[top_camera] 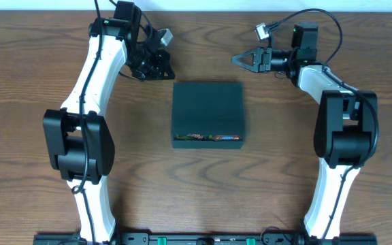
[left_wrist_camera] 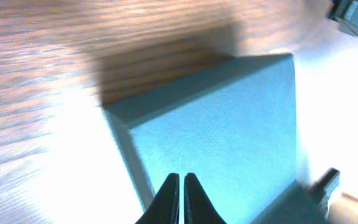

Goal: Pack container

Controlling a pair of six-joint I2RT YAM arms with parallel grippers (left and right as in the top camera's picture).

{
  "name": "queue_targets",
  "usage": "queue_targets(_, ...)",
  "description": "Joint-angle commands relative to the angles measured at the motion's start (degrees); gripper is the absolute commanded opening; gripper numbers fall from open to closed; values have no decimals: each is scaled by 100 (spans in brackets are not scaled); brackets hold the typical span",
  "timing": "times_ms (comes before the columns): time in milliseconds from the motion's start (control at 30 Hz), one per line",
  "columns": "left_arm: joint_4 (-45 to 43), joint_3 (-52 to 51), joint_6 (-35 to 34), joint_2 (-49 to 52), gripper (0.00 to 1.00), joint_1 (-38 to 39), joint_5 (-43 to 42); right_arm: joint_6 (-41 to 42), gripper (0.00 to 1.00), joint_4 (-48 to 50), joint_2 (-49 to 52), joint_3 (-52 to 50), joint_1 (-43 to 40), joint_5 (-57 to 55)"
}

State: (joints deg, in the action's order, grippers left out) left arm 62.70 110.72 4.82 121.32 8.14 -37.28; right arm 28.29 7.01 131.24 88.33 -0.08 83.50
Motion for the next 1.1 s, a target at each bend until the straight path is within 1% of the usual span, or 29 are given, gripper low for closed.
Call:
queue_targets(0, -9, 94, -275, -380, 6, -118, 492, 26, 2, -13, 20, 15, -70, -103)
queue_targets(100, 35, 94, -273, -581, 6, -190, 498, 70, 2, -13, 20, 15, -66, -109)
queue_targets(200, 129, 94, -341, -852, 6, -243, 726, 216, 2, -11, -17, 17, -66, -149)
queue_targets(300, 254, 94, -337, -1154, 6, -275, 791, 297, 2, -13, -162, 17, -63, -444)
queue_targets(467, 518, 94, -304, -1707, 6, -289, 791, 271, 2, -13, -739, 17, -22, -1117)
queue_targets(600, 946, 94, 17, -2221, 6, -289, 791, 133, 2, -234, -1436, 17, 127, -1478)
queue_targets(667, 1163, 92, 170, -2455, 6, -289, 791, -118, 2, -796, -1797, 17, 210, -1805)
queue_targets(700, 1250, 92, 229, -2557, 6, -289, 789, -345, 2, -1257, -2017, 17, 269, -2081)
queue_targets(733, 1405, 90, 315, -2734, 6, -289, 789, -750, 2, -1932, -2304, 17, 363, -2533)
queue_targets(833, 1700, 57, 535, -3080, 6, -289, 785, -1604, 1, -3558, -3003, 17, 636, -3801)
queue_targets(900, 1884, -48, 713, -3366, 6, -289, 785, -1982, 1, -4446, -3469, 15, 848, -4448)
queue_targets(933, 1897, -243, 743, -3624, 6, -289, 726, -2118, 1, -4920, -3755, 15, 970, -4719)
queue_targets(1067, 1665, -1193, 837, -4507, 6, -289, 505, -2153, 1, -6144, -4540, 9, 1316, -5471)
